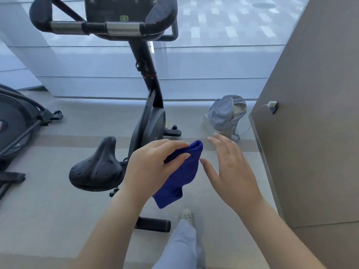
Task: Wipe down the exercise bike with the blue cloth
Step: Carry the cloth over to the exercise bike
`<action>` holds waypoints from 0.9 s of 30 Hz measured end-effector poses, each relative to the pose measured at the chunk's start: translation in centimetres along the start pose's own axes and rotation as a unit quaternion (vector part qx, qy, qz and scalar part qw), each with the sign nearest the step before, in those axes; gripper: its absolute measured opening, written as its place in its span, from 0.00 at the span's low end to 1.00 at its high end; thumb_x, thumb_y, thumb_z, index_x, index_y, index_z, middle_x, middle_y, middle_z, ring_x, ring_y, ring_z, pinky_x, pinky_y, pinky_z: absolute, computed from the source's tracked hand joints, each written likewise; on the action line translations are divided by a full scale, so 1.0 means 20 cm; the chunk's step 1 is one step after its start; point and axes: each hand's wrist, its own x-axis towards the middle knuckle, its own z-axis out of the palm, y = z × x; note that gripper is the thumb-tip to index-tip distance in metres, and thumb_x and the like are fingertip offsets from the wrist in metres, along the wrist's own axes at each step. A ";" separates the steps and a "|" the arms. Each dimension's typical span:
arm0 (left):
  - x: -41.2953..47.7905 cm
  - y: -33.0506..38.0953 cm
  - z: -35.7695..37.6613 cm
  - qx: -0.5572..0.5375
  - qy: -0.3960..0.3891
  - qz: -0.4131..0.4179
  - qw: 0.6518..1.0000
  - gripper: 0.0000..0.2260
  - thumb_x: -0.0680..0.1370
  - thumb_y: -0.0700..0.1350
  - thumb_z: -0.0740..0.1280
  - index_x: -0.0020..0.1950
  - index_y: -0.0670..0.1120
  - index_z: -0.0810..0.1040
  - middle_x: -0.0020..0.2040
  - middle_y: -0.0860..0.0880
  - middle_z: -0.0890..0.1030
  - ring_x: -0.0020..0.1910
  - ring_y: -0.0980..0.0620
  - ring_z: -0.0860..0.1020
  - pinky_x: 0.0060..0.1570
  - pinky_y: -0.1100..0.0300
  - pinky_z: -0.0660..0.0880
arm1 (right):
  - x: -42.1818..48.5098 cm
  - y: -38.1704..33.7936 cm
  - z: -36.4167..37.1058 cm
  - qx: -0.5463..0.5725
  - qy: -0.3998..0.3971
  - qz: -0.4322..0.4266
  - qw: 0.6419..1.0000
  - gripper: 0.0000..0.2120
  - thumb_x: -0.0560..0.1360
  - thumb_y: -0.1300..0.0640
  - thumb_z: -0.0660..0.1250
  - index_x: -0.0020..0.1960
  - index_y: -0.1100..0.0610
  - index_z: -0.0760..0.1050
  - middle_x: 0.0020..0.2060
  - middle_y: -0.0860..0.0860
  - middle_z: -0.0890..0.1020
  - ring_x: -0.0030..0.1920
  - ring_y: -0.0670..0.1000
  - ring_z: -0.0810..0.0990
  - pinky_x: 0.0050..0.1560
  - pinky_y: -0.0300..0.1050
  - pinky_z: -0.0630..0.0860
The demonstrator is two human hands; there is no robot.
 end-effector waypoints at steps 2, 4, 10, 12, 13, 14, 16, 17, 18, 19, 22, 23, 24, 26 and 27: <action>0.13 -0.07 0.04 -0.003 0.013 0.007 1.000 0.12 0.76 0.54 0.63 0.54 0.53 0.82 0.46 0.59 0.83 0.46 0.60 0.76 0.46 0.76 0.69 | 0.15 0.05 0.02 0.005 0.001 -0.017 1.000 0.26 0.78 0.41 0.53 0.71 0.52 0.65 0.70 0.49 0.68 0.70 0.48 0.64 0.67 0.42 0.63; 0.27 -0.14 0.09 -0.009 0.030 0.022 0.999 0.11 0.76 0.53 0.64 0.53 0.52 0.83 0.44 0.58 0.83 0.45 0.60 0.76 0.44 0.76 0.68 | 0.31 0.10 0.01 0.006 -0.002 -0.041 0.999 0.25 0.78 0.42 0.54 0.71 0.53 0.65 0.69 0.49 0.69 0.69 0.47 0.65 0.68 0.43 0.65; 0.69 -0.34 0.14 -0.014 0.068 0.046 0.997 0.11 0.76 0.53 0.65 0.52 0.51 0.83 0.42 0.59 0.82 0.43 0.62 0.75 0.42 0.76 0.67 | 0.83 0.17 -0.01 0.016 0.021 -0.112 0.993 0.21 0.78 0.46 0.57 0.68 0.53 0.69 0.65 0.47 0.73 0.66 0.47 0.70 0.65 0.43 0.70; 0.81 -0.40 0.15 -0.006 0.074 0.056 0.996 0.10 0.76 0.52 0.65 0.52 0.52 0.83 0.43 0.59 0.82 0.43 0.63 0.74 0.42 0.76 0.67 | 0.97 0.17 0.01 0.019 0.038 -0.136 0.990 0.19 0.78 0.47 0.58 0.66 0.54 0.71 0.63 0.48 0.75 0.63 0.47 0.72 0.63 0.37 0.67; 0.87 -0.43 0.15 0.001 0.075 0.060 0.995 0.09 0.76 0.52 0.66 0.53 0.52 0.83 0.44 0.58 0.82 0.43 0.62 0.75 0.42 0.74 0.68 | 1.04 0.18 0.01 0.025 0.044 -0.145 0.988 0.19 0.78 0.48 0.58 0.65 0.54 0.71 0.62 0.48 0.76 0.62 0.47 0.73 0.62 0.35 0.66; 0.92 -0.46 0.15 0.011 0.076 0.063 0.995 0.09 0.77 0.52 0.66 0.53 0.52 0.83 0.44 0.58 0.82 0.43 0.60 0.76 0.41 0.73 0.69 | 1.10 0.18 0.02 0.035 0.047 -0.152 0.987 0.18 0.78 0.49 0.59 0.65 0.55 0.72 0.61 0.48 0.76 0.61 0.47 0.73 0.61 0.35 0.67; 1.00 -0.51 0.16 0.029 0.080 0.065 0.994 0.09 0.77 0.52 0.66 0.53 0.52 0.83 0.43 0.57 0.82 0.42 0.59 0.76 0.39 0.70 0.70 | 1.22 0.19 0.04 0.052 0.053 -0.167 0.983 0.17 0.78 0.50 0.59 0.64 0.55 0.73 0.59 0.47 0.78 0.58 0.48 0.75 0.58 0.35 0.69; 1.04 -0.54 0.15 0.033 0.085 0.061 0.994 0.10 0.77 0.52 0.66 0.53 0.52 0.83 0.43 0.57 0.82 0.41 0.59 0.76 0.38 0.69 0.70 | 1.27 0.19 0.05 0.058 0.059 -0.177 0.981 0.16 0.78 0.51 0.60 0.63 0.55 0.73 0.57 0.47 0.78 0.56 0.48 0.76 0.56 0.36 0.69; 1.07 -0.56 0.15 0.036 0.090 0.057 0.994 0.10 0.77 0.52 0.66 0.52 0.52 0.83 0.42 0.57 0.82 0.40 0.59 0.75 0.37 0.68 0.70 | 1.33 0.19 0.07 0.065 0.065 -0.190 0.978 0.16 0.77 0.51 0.60 0.61 0.56 0.74 0.56 0.47 0.79 0.54 0.48 0.76 0.54 0.36 0.70; 1.11 -0.58 0.14 0.041 0.095 0.052 0.993 0.10 0.77 0.52 0.65 0.52 0.52 0.83 0.41 0.57 0.81 0.40 0.59 0.75 0.36 0.68 0.69 | 1.39 0.19 0.08 0.071 0.070 -0.204 0.974 0.15 0.77 0.52 0.60 0.60 0.56 0.74 0.54 0.47 0.79 0.53 0.48 0.77 0.53 0.36 0.71; 1.20 -0.63 0.11 0.080 0.109 0.036 0.990 0.10 0.77 0.53 0.65 0.52 0.52 0.83 0.41 0.57 0.81 0.39 0.58 0.75 0.35 0.66 0.70 | 1.58 0.19 0.11 0.090 0.075 -0.243 0.963 0.11 0.76 0.53 0.62 0.56 0.56 0.75 0.52 0.46 0.80 0.52 0.47 0.77 0.48 0.38 0.73; 1.22 -0.64 0.10 0.094 0.120 0.025 0.988 0.10 0.77 0.53 0.65 0.51 0.51 0.83 0.41 0.57 0.82 0.39 0.58 0.76 0.35 0.64 0.72 | 1.64 0.19 0.12 0.100 0.069 -0.257 0.959 0.10 0.76 0.53 0.62 0.54 0.55 0.75 0.51 0.45 0.79 0.51 0.47 0.77 0.46 0.40 0.74; 1.24 -0.66 0.09 0.112 0.134 0.015 0.984 0.11 0.77 0.54 0.65 0.50 0.51 0.83 0.41 0.57 0.82 0.38 0.58 0.76 0.34 0.62 0.73 | 1.70 0.18 0.12 0.110 0.063 -0.273 0.954 0.09 0.75 0.54 0.62 0.53 0.55 0.75 0.49 0.45 0.79 0.48 0.47 0.77 0.44 0.40 0.74; 1.29 -0.71 0.06 0.164 0.165 -0.004 0.973 0.12 0.76 0.56 0.65 0.45 0.50 0.83 0.38 0.56 0.81 0.36 0.57 0.76 0.31 0.59 0.74 | 1.81 0.15 0.13 0.134 0.046 -0.308 0.941 0.06 0.74 0.54 0.62 0.49 0.54 0.73 0.44 0.44 0.77 0.43 0.48 0.76 0.39 0.39 0.72; 1.31 -0.75 0.04 0.193 0.178 -0.014 0.965 0.14 0.75 0.58 0.65 0.42 0.49 0.83 0.36 0.55 0.81 0.34 0.55 0.76 0.29 0.57 0.74 | 1.86 0.14 0.14 0.145 0.038 -0.324 0.934 0.05 0.74 0.55 0.62 0.48 0.54 0.73 0.42 0.45 0.77 0.41 0.48 0.76 0.38 0.39 0.71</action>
